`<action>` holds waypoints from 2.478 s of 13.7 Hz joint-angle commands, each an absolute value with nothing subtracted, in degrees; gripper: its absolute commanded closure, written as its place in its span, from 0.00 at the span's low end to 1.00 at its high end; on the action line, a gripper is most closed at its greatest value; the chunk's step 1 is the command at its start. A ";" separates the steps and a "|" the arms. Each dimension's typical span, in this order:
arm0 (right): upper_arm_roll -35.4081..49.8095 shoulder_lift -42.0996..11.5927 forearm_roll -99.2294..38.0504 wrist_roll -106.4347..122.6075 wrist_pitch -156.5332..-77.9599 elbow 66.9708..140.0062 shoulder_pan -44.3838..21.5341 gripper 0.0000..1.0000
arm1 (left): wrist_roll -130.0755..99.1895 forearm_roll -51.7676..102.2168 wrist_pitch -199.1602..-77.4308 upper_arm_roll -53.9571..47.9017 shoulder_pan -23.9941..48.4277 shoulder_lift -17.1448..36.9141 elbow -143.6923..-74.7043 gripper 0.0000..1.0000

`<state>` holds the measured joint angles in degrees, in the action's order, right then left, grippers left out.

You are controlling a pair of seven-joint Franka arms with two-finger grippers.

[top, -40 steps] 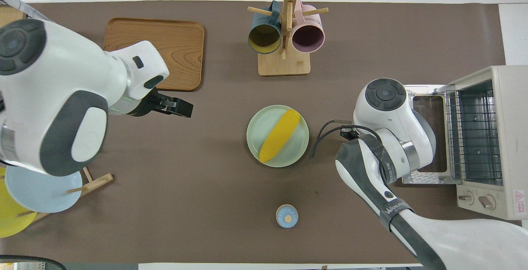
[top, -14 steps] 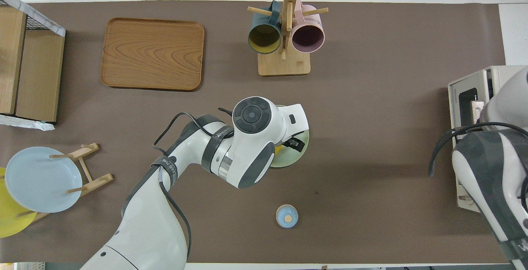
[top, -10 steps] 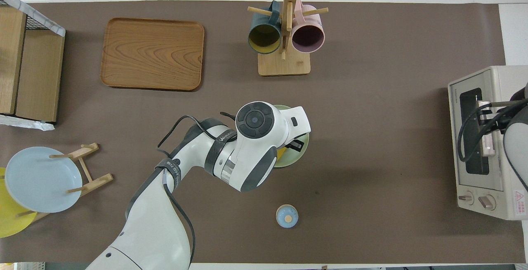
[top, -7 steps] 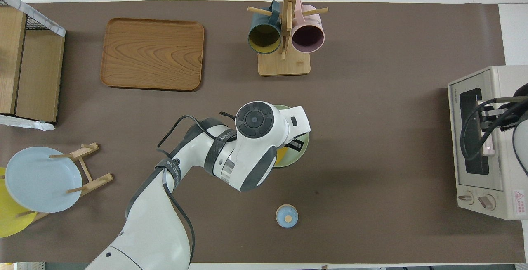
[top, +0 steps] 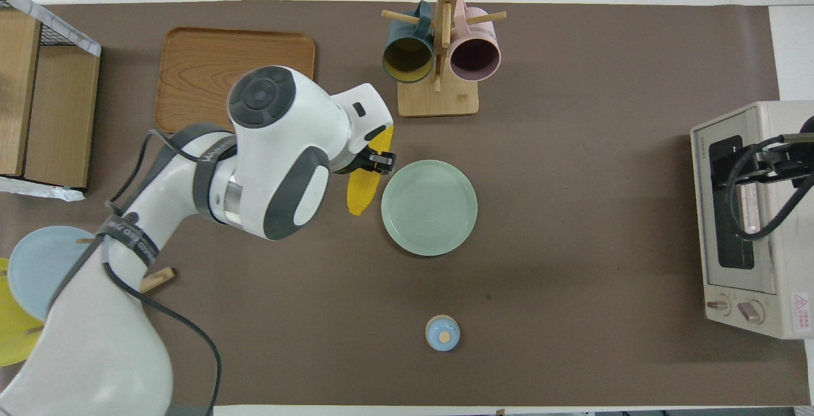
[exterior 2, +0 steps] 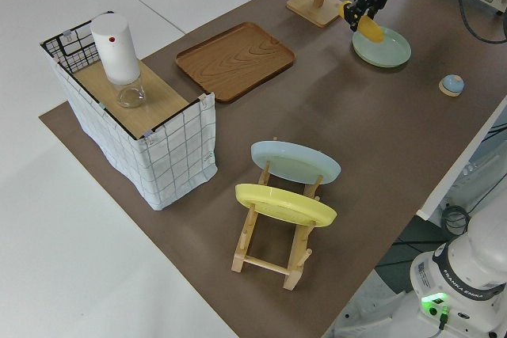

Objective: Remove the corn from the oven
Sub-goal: 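Lift the corn off the plate and carry it to the wooden tray, then lower the corn onto the wooden tray and open the left gripper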

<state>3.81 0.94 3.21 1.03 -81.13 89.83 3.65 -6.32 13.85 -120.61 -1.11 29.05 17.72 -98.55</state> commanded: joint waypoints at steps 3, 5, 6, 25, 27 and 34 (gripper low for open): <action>2.03 -2.11 2.37 2.90 -79.72 83.67 0.71 0.00 | -5.36 13.98 -118.48 -1.49 15.23 19.24 -94.93 1.00; 0.27 -2.64 2.37 2.90 -79.63 83.50 -1.66 0.00 | -5.36 13.89 -117.69 -1.49 11.79 25.02 -88.11 1.00; -0.35 -2.64 2.37 2.81 -79.72 83.58 -1.84 0.00 | -5.36 13.71 -116.29 -1.49 10.21 29.14 -83.89 1.00; -0.62 -2.37 1.93 2.90 -80.25 83.76 -1.50 0.00 | -1.49 4.92 -122.00 -1.05 5.63 37.37 -77.08 0.00; -0.53 -1.94 1.76 2.90 -80.07 84.11 -0.88 0.00 | -2.02 4.92 -118.50 -0.97 5.45 33.86 -77.43 0.00; -0.53 -1.93 1.58 3.08 -80.16 84.46 -0.44 0.00 | -2.55 4.40 -99.78 1.23 4.40 20.14 -77.87 0.00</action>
